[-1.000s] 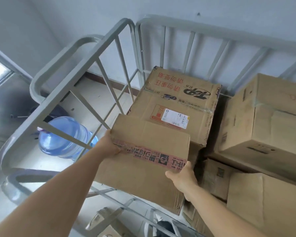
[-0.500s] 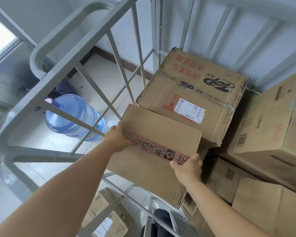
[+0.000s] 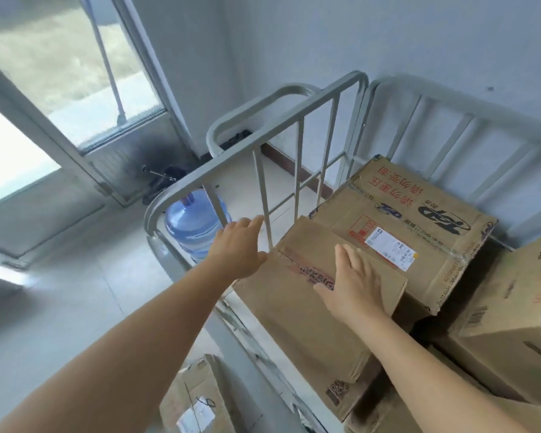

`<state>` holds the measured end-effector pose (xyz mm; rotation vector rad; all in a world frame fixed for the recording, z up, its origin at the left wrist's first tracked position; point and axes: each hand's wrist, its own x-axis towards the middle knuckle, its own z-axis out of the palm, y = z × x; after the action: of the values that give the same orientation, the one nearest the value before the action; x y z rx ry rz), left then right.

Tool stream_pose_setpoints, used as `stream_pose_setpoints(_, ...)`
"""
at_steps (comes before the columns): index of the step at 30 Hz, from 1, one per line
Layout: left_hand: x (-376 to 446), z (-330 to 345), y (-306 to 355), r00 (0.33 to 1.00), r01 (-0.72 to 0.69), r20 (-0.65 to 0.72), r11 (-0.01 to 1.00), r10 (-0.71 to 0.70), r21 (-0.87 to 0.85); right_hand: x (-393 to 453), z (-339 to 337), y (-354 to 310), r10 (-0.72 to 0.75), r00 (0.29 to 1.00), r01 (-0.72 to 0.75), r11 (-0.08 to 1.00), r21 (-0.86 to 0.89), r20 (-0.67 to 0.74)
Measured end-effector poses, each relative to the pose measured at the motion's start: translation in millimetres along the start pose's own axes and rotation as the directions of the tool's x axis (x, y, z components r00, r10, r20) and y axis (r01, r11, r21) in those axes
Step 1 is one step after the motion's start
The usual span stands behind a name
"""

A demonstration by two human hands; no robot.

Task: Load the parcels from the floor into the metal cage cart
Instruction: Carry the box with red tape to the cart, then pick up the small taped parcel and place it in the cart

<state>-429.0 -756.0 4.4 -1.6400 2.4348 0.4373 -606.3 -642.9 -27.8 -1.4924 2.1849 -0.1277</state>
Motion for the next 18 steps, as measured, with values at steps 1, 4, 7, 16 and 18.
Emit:
stream_pose_setpoints(1, -16.0, -9.8, -6.9, 0.999, 0.013, -0.037, 1.000, -0.013, -0.005, -6.7, -6.6, -11.8, -0.040, 0.999, 0.040, 0.999, -0.016, -0.020)
stream_pose_setpoints(4, -73.0, -37.0, -29.9, 0.988, 0.057, -0.145, 0.998, -0.061, -0.032, -32.9, -20.5, -50.6, -0.148, 0.986, 0.144, 0.988, -0.062, -0.073)
stream_pose_setpoints(7, -138.5, -51.7, -60.1, 0.969, 0.098, -0.225, 0.994, -0.106, -0.046, -69.7, -25.4, -94.3, -0.281, 0.953, 0.267, 0.956, -0.125, -0.116)
stream_pose_setpoints(16, -344.9, -29.4, -171.7, 0.866, 0.383, -0.301, 0.916, -0.401, -0.118, -198.1, 38.4, -222.9, -0.560, 0.825, 0.540, 0.819, -0.197, -0.068)
stream_pose_setpoints(18, -387.0, -13.1, -196.9, 0.832, 0.451, -0.285, 0.879, -0.476, -0.152, -223.6, 66.5, -245.3, -0.600, 0.800, 0.587, 0.787, -0.191, -0.012)
